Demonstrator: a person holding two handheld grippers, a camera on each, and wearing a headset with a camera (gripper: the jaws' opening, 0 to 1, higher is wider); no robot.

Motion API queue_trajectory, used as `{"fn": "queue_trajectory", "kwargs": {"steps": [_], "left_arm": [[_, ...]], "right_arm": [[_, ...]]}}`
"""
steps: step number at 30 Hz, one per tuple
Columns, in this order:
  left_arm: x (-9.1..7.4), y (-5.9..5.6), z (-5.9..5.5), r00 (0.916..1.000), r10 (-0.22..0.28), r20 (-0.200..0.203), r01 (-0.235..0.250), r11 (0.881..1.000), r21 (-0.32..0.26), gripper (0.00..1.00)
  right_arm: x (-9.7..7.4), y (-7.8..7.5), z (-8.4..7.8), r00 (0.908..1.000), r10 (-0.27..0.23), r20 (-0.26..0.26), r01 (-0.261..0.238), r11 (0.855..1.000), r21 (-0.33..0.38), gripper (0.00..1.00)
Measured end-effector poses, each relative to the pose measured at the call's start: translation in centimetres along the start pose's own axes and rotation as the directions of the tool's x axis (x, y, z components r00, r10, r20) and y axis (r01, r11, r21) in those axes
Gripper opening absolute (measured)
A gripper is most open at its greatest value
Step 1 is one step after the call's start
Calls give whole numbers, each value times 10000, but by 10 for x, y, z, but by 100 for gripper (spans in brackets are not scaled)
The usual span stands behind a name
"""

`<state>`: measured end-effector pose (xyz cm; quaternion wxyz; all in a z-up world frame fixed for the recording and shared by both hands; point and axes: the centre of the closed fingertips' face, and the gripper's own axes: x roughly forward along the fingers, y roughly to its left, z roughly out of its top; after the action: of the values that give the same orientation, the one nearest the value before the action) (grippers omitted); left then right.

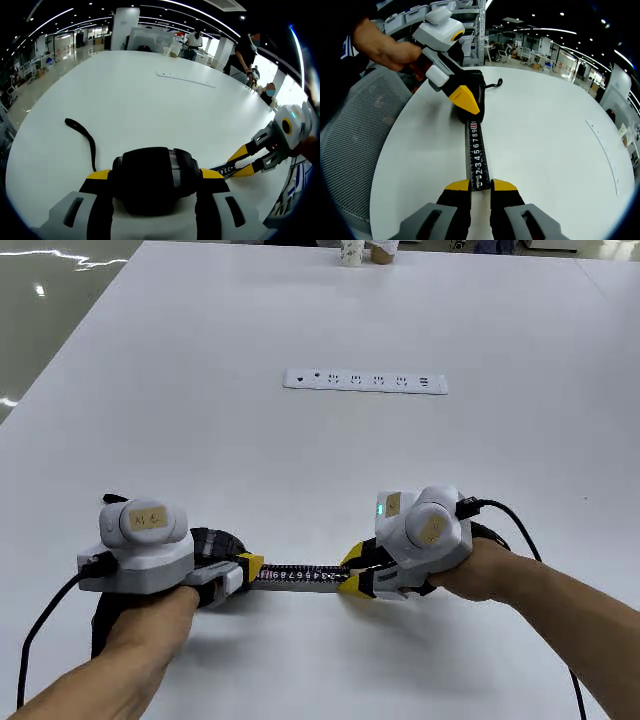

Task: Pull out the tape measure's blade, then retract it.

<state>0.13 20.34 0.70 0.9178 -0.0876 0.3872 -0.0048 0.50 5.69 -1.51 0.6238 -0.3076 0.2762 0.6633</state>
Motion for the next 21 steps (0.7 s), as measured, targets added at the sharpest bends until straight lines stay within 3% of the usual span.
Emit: {"fn": "queue_trajectory", "kwargs": {"steps": [21], "left_arm": [[0,1,0,10000,-72,-43,71,9999,-83,61]], "right_arm": [[15,2,18,9999,50,130,-50,10000,1,11]]}}
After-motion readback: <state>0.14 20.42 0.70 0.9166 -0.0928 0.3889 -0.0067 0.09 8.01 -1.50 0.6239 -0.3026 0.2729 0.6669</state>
